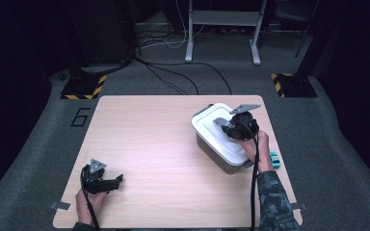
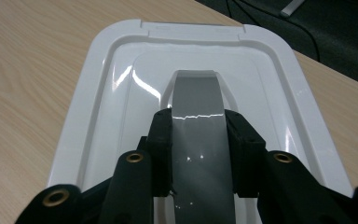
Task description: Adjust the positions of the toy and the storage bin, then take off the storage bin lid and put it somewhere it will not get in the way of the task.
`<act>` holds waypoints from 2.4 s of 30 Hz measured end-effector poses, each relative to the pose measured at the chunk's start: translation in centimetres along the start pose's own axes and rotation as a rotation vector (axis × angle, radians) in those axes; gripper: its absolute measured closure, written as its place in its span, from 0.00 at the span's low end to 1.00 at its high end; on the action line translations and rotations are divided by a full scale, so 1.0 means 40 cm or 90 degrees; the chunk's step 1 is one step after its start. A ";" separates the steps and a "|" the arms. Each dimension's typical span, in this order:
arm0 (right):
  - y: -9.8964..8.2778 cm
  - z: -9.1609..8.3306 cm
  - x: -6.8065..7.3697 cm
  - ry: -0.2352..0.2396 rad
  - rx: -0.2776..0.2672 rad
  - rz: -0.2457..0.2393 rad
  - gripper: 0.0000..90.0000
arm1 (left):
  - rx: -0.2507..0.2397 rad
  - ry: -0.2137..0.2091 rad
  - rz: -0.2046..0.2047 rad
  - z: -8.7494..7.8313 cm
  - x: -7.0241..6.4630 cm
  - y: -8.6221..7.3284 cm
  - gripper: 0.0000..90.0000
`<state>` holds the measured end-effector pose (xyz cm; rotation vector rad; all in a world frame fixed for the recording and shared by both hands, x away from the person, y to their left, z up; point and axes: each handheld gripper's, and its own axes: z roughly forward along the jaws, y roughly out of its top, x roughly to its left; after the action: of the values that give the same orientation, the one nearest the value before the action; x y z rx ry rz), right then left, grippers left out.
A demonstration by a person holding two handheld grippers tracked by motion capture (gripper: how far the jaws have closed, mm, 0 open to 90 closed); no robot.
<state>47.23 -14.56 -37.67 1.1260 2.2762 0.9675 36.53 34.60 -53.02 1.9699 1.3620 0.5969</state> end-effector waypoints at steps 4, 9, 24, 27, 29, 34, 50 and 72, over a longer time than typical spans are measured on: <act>-0.003 -0.002 0.009 0.004 -0.004 -0.006 0.74 | 0.000 0.000 0.000 0.000 0.000 0.000 0.11; -0.007 -0.007 0.022 0.016 -0.010 -0.004 0.74 | 0.000 0.000 0.000 0.000 0.000 0.000 0.11; -0.017 -0.021 0.075 0.071 -0.008 -0.004 0.74 | -0.001 0.001 0.001 0.000 0.000 0.000 0.11; -0.019 -0.023 0.083 0.076 -0.008 -0.008 0.74 | -0.001 0.000 0.001 0.000 0.000 0.000 0.10; -0.020 -0.023 0.087 0.081 -0.010 -0.006 0.74 | -0.001 0.000 0.001 0.000 0.000 0.000 0.10; -0.023 -0.026 0.095 0.091 -0.009 0.000 0.74 | -0.001 0.001 0.001 0.000 0.000 0.000 0.10; -0.025 -0.033 0.136 0.117 -0.005 -0.003 0.74 | -0.001 0.001 0.001 0.000 0.000 0.000 0.11; -0.032 -0.041 0.178 0.143 -0.009 -0.017 0.75 | 0.004 -0.001 0.003 -0.002 0.000 0.001 0.11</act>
<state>41.37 -9.99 -37.97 1.0240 2.4482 1.1478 36.52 34.62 -52.96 1.9787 1.3611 0.5939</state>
